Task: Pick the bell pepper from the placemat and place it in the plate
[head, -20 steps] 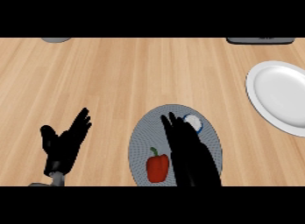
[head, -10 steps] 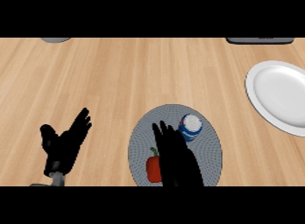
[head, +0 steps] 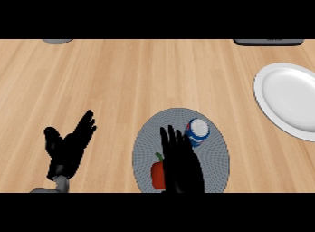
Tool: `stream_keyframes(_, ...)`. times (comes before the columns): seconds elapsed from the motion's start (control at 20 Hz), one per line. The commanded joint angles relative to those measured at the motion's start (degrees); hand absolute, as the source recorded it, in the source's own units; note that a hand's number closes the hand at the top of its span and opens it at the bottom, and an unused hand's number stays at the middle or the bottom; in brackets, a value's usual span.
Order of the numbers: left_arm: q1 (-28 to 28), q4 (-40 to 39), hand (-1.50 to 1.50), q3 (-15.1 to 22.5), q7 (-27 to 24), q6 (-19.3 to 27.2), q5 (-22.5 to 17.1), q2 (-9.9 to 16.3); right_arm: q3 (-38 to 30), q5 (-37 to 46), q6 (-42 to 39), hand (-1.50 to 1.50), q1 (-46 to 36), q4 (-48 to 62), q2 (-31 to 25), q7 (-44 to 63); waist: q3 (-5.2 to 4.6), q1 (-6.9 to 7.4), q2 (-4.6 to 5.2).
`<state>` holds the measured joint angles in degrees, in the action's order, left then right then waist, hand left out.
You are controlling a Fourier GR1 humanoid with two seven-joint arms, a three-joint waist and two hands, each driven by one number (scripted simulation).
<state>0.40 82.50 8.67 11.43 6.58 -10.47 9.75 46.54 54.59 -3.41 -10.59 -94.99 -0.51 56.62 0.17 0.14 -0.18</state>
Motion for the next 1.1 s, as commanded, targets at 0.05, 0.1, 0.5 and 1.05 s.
stream_keyframes(0.05,-0.39,1.29,0.00,-1.06,3.59,-0.22,0.97,0.43,1.58,-4.78,-0.40,-1.50,-6.73,1.70,0.49,7.28,-0.17,0.26,0.18)
stream_keyframes(0.1,3.17,-2.22,0.00,-0.86,-2.92,-2.16,1.09,-0.48,-2.18,0.42,0.85,-1.50,0.55,3.69,0.21,-2.27,-0.17,-0.02,0.17)
stream_keyframes(0.5,0.65,0.26,0.00,-1.85,1.75,-0.29,2.01,-1.98,0.19,-3.78,-2.19,1.50,-2.51,10.21,-0.22,-3.46,-0.18,-0.09,0.19)
stream_keyframes(1.05,-1.37,-0.23,0.00,-3.71,2.23,-2.54,1.48,-2.13,-9.61,-0.24,2.41,1.50,-10.92,18.08,0.49,-2.08,-0.16,0.06,0.40)
